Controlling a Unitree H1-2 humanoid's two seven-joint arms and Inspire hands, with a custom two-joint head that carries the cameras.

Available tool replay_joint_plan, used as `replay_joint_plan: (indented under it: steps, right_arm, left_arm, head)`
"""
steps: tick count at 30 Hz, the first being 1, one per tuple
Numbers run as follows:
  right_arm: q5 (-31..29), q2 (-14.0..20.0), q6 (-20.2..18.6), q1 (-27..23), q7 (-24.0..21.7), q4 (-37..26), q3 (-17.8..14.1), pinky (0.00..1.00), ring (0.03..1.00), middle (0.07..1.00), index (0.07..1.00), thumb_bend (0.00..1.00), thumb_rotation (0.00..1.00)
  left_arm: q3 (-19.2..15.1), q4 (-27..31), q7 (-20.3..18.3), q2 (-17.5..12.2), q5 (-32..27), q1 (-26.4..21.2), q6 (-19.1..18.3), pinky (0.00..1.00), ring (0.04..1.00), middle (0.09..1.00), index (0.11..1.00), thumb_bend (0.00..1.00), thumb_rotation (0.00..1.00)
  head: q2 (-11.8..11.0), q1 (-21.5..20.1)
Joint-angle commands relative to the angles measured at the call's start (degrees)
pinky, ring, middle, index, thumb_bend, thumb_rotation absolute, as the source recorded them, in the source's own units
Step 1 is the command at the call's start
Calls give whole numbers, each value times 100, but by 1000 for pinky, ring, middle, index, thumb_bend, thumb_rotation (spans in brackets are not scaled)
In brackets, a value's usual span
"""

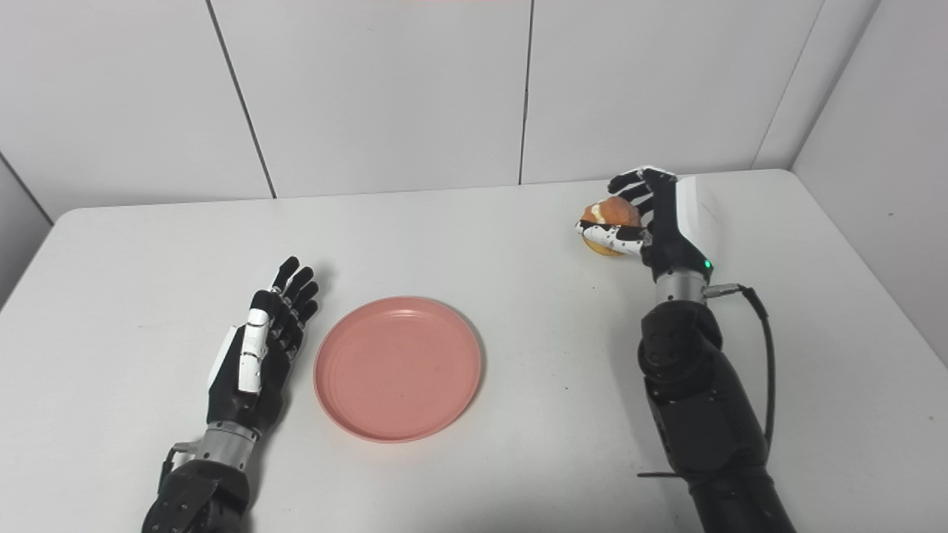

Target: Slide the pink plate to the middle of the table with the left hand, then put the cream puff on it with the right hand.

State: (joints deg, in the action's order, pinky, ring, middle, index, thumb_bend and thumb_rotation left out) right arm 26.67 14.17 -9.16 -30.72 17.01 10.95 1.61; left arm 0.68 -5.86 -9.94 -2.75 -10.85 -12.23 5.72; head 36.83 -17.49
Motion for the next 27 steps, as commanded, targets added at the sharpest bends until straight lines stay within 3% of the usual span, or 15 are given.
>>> replay_joint_plan:
  steps: [1,4,10,12,19,22,26,27]
  right_arm:
    - [-58,-44,453,-108,-11,-284,64,179,386,481,503,510,0]
    - [-118,-117,615,-64,-113,-387,167,159,395,494,486,512,0]
    - [-62,-336,959,126,-261,-664,539,293,380,488,530,507,0]
    - [27,-422,1003,201,-305,-785,694,237,377,466,535,506,0]
    - [-84,-691,1267,475,-655,-1095,1045,248,445,459,507,513,0]
    - [-111,-766,1374,589,-799,-1177,1177,232,374,463,536,505,0]
    - [26,-819,1460,741,-948,-1231,1386,229,437,443,523,510,0]
    - [54,-813,1507,770,-971,-1225,1427,235,395,458,535,506,0]
  left_arm:
    - [38,97,-37,-3,63,104,11,1000,989,985,973,550,1000]
    - [66,131,-27,-4,68,115,-25,1000,993,988,977,554,1000]
    - [94,151,31,33,108,119,-23,1000,992,988,980,560,1000]
    - [104,188,47,40,140,126,-63,1000,993,991,983,566,1000]
    - [113,247,106,77,216,132,-152,1000,998,996,991,579,1000]
    - [117,243,112,90,241,133,-159,1000,1000,997,994,568,1000]
    - [130,314,156,130,302,153,-244,1000,1000,995,991,563,1000]
    - [134,313,158,136,308,153,-243,1000,1000,996,991,562,1000]
  head:
    - [-1,48]
    - [6,113]
    - [40,209]
    - [54,225]
    - [89,340]
    - [89,380]
    - [100,525]
    - [100,525]
